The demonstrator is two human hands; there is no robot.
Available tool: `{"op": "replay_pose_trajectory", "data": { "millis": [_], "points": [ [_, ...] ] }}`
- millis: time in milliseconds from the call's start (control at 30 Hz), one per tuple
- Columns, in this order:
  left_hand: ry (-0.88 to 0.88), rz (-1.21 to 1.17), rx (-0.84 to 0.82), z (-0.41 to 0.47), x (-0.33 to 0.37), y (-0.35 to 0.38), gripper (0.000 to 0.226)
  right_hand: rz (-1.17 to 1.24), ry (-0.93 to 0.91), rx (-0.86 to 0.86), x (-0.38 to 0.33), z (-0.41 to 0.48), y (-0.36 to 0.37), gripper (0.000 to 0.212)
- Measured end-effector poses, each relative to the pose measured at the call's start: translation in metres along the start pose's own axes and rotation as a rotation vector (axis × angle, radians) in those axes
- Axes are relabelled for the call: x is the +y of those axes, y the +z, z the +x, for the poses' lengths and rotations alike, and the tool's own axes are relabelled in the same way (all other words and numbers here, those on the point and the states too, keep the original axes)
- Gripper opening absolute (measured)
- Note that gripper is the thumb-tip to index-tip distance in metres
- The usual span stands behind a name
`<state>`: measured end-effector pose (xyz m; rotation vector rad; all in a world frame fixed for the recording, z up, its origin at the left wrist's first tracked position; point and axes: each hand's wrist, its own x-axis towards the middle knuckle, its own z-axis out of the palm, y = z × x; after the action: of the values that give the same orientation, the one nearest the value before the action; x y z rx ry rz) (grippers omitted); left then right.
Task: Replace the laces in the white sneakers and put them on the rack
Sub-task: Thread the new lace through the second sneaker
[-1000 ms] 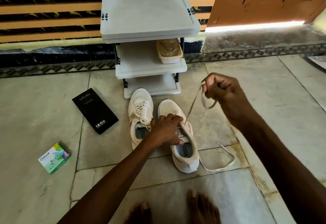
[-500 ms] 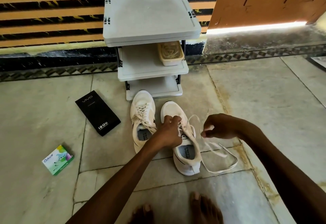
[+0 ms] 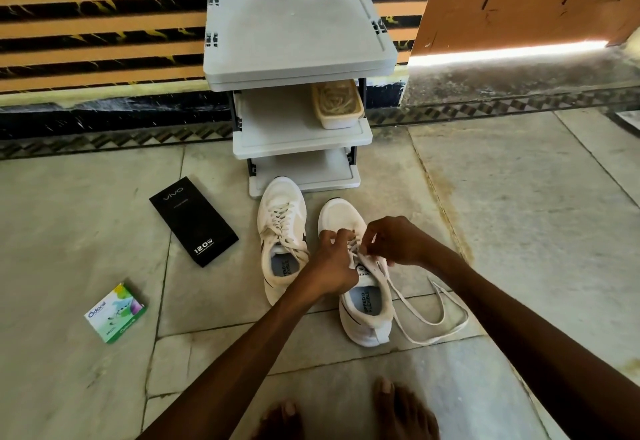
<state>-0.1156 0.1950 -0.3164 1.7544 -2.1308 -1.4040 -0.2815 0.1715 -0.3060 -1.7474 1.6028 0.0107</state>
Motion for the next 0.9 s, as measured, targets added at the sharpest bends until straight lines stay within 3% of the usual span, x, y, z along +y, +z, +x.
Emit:
{"op": "replay_pose_trajectory", "data": {
  "millis": [67,267,400,500,700,900],
  "points": [
    [-0.001,0.0,-0.005,0.0,0.0,0.001,0.072,-0.072,0.001,0.051,0.001,0.001,0.0,0.003],
    [0.007,-0.009,-0.002,0.001,-0.001,0.003,0.07,-0.092,0.124,0.146,-0.002,-0.005,0.002,0.022],
    [0.007,0.0,0.021,0.001,-0.004,0.006,0.064,-0.122,0.15,0.277,-0.007,-0.005,0.001,0.02],
    [0.045,-0.029,0.084,0.0,-0.006,0.006,0.059,0.008,0.133,0.311,-0.015,-0.013,-0.022,0.018],
    [0.246,-0.118,0.342,0.012,0.007,-0.007,0.043,0.53,0.018,0.467,-0.049,-0.057,-0.076,0.017],
    [0.407,-0.157,0.378,0.018,0.026,-0.03,0.013,0.62,-0.101,0.466,-0.075,-0.096,-0.106,0.015]
  ]
}}
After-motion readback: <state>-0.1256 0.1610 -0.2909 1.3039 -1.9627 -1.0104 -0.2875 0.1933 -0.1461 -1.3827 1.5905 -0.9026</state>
